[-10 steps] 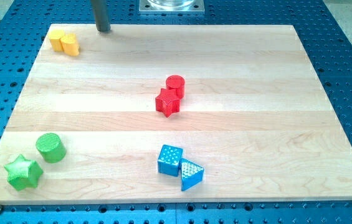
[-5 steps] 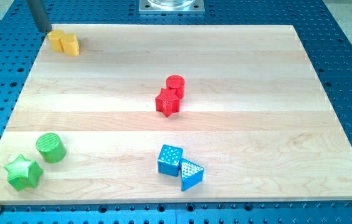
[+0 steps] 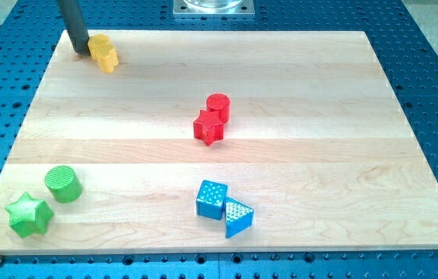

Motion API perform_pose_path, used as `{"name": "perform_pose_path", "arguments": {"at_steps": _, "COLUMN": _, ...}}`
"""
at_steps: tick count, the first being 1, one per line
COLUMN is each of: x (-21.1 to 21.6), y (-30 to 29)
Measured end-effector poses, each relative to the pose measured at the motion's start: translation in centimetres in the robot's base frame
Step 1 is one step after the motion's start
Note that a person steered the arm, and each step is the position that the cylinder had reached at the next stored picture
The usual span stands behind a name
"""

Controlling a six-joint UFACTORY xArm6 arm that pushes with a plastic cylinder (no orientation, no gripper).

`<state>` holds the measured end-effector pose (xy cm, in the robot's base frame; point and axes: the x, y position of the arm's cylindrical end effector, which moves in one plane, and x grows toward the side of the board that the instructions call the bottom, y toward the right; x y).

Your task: Move the yellow blocks diagonally to the red blocks

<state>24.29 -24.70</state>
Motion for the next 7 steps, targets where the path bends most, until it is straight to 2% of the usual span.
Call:
{"name": "perform_pose_path", "arguments": {"at_steps": 1, "x": -1.5, "y": 0.0}}
{"name": "perform_pose_path", "arguments": {"at_steps": 2, "x": -4.9, "y": 0.2}}
{"name": "perform_pose_path", "arguments": {"at_steps": 3, "x": -4.5, "y": 0.3}}
{"name": "perform_pose_path", "arguments": {"at_steps": 4, "x": 0.5, "y": 0.3}}
{"name": "perform_pose_path", "arguments": {"at_steps": 5, "x": 3.6, "y": 1.5}}
{"name": "perform_pose_path", "arguments": {"at_steps": 7, "x": 3.4, "y": 1.7}}
